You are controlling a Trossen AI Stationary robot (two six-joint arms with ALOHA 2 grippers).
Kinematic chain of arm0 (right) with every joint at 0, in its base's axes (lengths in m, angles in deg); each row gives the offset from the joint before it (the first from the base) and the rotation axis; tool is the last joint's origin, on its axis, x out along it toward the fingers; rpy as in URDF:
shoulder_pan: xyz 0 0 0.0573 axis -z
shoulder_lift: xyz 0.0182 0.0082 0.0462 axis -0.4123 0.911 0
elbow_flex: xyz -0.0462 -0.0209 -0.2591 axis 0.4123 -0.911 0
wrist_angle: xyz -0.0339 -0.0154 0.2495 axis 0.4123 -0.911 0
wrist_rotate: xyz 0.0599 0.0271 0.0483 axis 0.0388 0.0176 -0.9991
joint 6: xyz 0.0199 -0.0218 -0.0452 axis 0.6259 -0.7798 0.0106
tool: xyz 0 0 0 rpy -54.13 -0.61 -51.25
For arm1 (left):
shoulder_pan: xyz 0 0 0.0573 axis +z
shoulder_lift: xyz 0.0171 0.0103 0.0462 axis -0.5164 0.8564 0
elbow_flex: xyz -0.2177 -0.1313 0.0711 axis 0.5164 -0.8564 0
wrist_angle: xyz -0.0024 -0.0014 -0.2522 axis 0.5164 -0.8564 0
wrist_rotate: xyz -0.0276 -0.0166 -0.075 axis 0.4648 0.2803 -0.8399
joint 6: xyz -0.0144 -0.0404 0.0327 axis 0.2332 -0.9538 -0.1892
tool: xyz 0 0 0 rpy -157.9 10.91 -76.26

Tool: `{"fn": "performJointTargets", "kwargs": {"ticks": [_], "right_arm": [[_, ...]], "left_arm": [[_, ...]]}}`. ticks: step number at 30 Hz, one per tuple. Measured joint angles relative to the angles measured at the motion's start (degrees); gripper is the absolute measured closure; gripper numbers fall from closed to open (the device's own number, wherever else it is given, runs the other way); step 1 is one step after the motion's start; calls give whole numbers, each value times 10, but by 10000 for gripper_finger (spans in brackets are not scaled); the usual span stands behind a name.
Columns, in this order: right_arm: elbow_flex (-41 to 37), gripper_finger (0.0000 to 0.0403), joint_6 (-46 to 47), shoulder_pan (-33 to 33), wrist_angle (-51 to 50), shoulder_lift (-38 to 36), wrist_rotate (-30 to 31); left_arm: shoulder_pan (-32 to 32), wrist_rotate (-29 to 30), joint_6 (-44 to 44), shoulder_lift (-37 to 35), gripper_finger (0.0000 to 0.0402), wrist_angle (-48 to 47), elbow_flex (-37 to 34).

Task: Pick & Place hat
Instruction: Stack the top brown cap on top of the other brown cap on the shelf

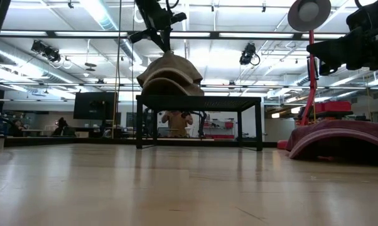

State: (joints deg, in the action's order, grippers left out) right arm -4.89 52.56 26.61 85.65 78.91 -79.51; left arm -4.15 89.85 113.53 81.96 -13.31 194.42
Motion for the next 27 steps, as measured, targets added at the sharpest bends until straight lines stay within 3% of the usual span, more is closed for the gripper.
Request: {"fn": "performJointTargets", "kwargs": {"ticks": [8,16,27], "right_arm": [[0,387,0,0,0,0,0],[0,387,0,0,0,0,0],[0,387,0,0,0,0,0]], "left_arm": [[-2,-6,4,0,390,1,0],[-2,-6,-11,0,350,11,0],[-2,-6,-84,0,342,48,0]]}}
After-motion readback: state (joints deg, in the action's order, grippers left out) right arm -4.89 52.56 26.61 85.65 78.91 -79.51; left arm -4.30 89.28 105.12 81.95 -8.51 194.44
